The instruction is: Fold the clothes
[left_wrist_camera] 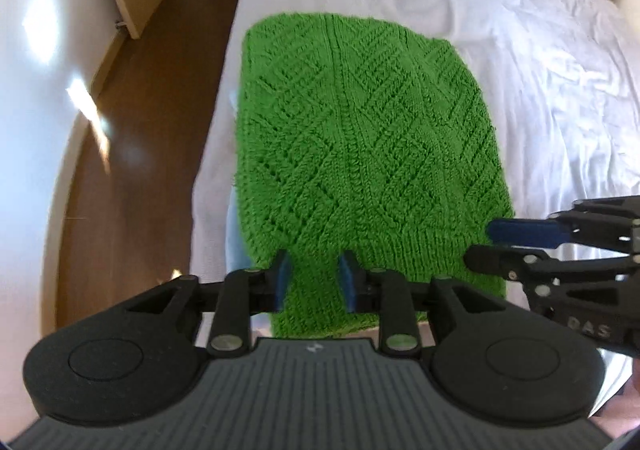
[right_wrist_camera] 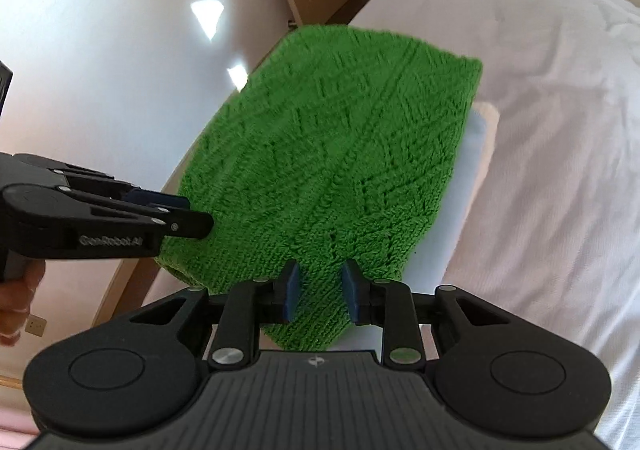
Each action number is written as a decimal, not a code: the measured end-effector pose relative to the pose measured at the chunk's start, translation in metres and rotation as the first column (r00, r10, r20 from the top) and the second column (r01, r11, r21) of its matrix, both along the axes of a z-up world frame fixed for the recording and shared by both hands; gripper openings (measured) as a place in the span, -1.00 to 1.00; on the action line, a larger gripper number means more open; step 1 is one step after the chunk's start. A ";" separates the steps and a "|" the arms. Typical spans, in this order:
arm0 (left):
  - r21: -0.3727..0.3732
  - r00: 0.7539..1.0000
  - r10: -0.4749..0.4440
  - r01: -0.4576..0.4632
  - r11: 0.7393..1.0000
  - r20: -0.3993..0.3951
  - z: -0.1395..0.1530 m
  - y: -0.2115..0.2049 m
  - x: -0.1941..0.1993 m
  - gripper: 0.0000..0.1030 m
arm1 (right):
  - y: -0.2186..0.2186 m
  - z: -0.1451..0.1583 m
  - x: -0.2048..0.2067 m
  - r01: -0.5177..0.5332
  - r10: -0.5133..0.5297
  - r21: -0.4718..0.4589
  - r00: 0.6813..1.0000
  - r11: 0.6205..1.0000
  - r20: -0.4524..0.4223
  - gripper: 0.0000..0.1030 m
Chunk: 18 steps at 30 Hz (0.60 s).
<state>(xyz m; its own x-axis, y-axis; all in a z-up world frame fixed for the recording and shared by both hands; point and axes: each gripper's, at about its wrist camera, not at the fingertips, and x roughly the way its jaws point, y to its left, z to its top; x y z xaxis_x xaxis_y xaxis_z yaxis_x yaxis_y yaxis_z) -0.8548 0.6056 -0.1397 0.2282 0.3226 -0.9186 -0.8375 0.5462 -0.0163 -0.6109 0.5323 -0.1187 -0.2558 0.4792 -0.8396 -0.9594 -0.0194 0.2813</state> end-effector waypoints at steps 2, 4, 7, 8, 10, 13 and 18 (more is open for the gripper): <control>0.024 0.999 0.024 -0.023 0.999 -0.047 0.011 -0.009 0.001 -0.30 | -0.005 0.013 0.001 0.011 -0.011 -0.003 1.000 1.000 -0.009 -0.14; 0.021 0.997 0.056 -0.055 0.998 -0.059 0.022 -0.015 0.001 -0.24 | -0.015 0.025 0.004 0.036 -0.036 -0.023 0.999 0.999 -0.007 0.13; 0.005 0.990 0.112 -0.112 0.994 -0.089 0.037 -0.028 0.001 -0.09 | -0.029 0.040 0.013 0.078 -0.079 -0.054 0.997 0.995 -0.018 0.34; 0.002 0.988 0.122 -0.123 0.992 -0.095 0.042 -0.032 0.002 0.00 | -0.033 0.045 0.016 0.093 -0.094 -0.066 0.995 0.994 -0.022 0.44; -0.003 0.986 0.142 -0.142 0.990 -0.087 0.052 -0.038 0.002 0.18 | -0.040 0.052 0.019 0.108 -0.111 -0.084 0.994 0.991 -0.023 0.56; 0.000 0.985 0.157 -0.158 0.987 -0.071 0.065 -0.053 0.005 0.31 | -0.051 0.063 0.021 0.126 -0.129 -0.102 0.991 0.987 -0.023 0.75; 0.008 0.982 0.181 -0.181 0.983 -0.051 0.079 -0.070 0.004 0.48 | -0.070 0.076 0.028 0.154 -0.157 -0.109 0.987 0.982 -0.018 0.84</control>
